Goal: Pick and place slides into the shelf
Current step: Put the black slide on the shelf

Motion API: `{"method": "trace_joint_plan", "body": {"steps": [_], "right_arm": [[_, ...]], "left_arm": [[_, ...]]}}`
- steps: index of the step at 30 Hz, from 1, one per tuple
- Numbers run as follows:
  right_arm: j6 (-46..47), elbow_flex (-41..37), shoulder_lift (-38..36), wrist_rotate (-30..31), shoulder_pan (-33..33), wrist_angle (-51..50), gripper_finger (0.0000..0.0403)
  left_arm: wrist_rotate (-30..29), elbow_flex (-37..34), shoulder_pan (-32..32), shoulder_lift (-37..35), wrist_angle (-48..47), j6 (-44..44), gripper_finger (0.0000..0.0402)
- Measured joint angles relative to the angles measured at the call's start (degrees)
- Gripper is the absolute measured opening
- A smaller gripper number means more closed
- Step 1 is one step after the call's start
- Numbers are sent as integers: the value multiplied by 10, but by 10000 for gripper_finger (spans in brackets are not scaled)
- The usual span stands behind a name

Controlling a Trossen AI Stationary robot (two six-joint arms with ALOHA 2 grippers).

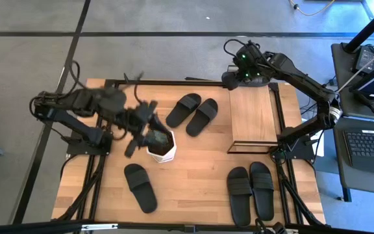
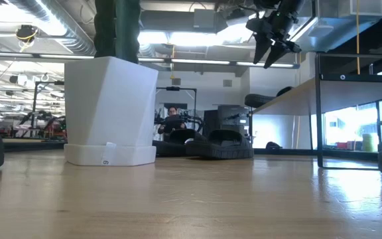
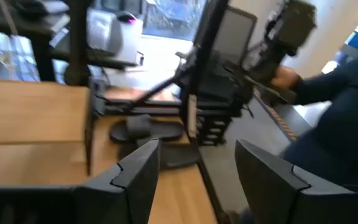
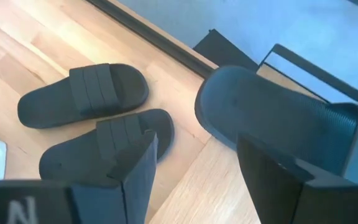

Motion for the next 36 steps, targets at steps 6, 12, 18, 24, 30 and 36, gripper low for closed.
{"method": "trace_joint_plan", "body": {"steps": [6,12,18,24,30,36], "right_arm": [[-21,0,0,0,-2,19,220],[-47,0,0,1,-11,49,220],[-52,0,0,1,-23,71,220],[-54,0,0,1,-30,71,220],[-67,0,0,1,-30,89,220],[-68,0,1,0,-30,95,220]], "left_arm": [[-70,0,-92,29,-10,-87,201],[-183,0,-170,62,-58,-238,201],[-252,0,-224,107,-101,-414,201],[-247,0,-262,156,-162,-602,201],[-219,0,-275,196,-296,-766,201],[-167,0,-275,237,-411,-847,201]]}}
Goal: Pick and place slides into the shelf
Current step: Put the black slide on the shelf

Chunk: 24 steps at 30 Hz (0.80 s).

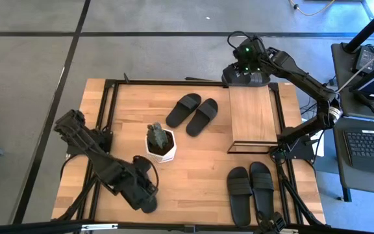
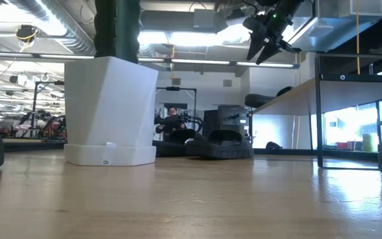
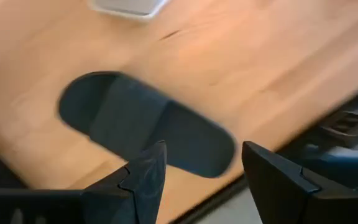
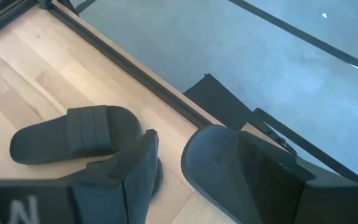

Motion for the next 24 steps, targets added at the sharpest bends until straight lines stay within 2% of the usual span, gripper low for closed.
{"method": "trace_joint_plan", "body": {"steps": [8,16,24], "right_arm": [[1,0,0,0,0,1,220],[1,0,0,0,0,4,220],[4,0,0,0,0,3,220]], "left_arm": [[8,0,0,65,-40,-11,201],[73,0,0,141,-52,42,201],[74,0,0,193,-52,66,201]]}}
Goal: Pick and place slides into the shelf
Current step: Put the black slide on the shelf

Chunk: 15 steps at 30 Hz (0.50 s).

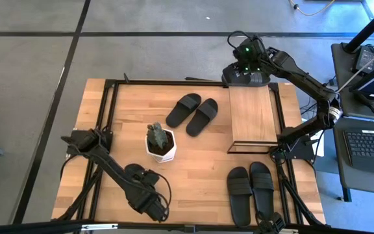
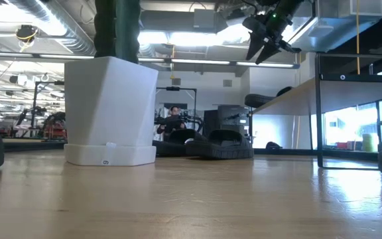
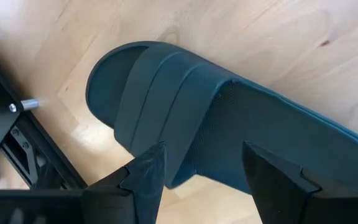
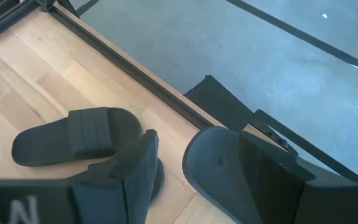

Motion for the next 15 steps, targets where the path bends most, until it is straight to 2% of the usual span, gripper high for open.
{"method": "trace_joint_plan", "body": {"steps": [9,15], "right_arm": [[0,0,0,0,0,0,220],[0,0,0,0,0,0,220]], "left_arm": [[7,0,0,35,-52,0,201],[8,-1,0,46,-47,15,201]]}}
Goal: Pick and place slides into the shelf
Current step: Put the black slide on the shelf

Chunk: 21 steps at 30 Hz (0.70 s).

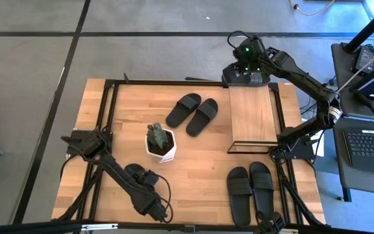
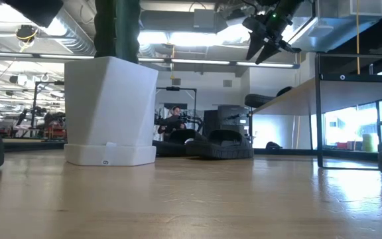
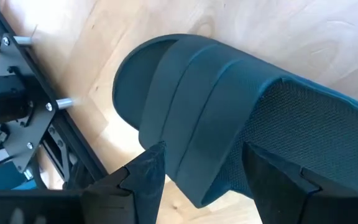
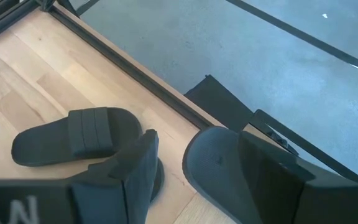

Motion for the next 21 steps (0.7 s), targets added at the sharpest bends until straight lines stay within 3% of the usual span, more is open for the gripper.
{"method": "trace_joint_plan", "body": {"steps": [21], "right_arm": [[-1,0,0,0,0,3,220]], "left_arm": [[-2,-34,25,0,25,-1,201]]}}
